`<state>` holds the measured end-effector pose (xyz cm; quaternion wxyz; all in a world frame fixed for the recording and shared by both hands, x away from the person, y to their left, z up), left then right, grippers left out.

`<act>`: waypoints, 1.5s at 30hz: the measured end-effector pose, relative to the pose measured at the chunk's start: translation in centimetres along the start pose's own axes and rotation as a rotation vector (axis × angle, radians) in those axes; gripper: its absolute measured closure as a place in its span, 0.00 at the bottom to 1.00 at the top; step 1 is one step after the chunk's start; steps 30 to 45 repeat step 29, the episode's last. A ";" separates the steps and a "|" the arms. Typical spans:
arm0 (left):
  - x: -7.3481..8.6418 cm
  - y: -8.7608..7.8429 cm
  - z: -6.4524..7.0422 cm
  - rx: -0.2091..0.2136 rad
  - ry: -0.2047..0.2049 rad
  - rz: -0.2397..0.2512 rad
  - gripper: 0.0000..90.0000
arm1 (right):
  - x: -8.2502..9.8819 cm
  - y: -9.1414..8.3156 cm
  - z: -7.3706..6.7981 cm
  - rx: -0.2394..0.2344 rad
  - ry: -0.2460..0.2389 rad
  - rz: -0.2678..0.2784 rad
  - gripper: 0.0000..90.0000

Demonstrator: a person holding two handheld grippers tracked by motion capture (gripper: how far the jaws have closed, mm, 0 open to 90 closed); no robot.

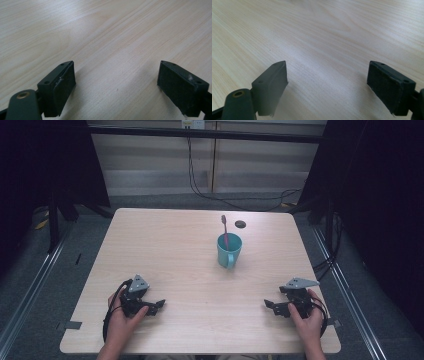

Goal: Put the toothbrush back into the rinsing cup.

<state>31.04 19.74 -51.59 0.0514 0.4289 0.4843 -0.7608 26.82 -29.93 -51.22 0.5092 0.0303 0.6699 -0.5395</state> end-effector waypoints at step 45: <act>0.0 0.0 0.0 -0.001 -0.005 0.005 0.16 | 0.7 0.2 0.1 -0.006 -0.037 -0.005 0.14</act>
Point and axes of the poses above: each handheld gripper's, and its own axes: y roughly forward along the jaws, x roughly out of its underside, z roughly to its right, the point moved 1 cm from there along y, roughly forward along the jaws, and after that the axes turned 12 degrees about -y, right-handed, at the moved point
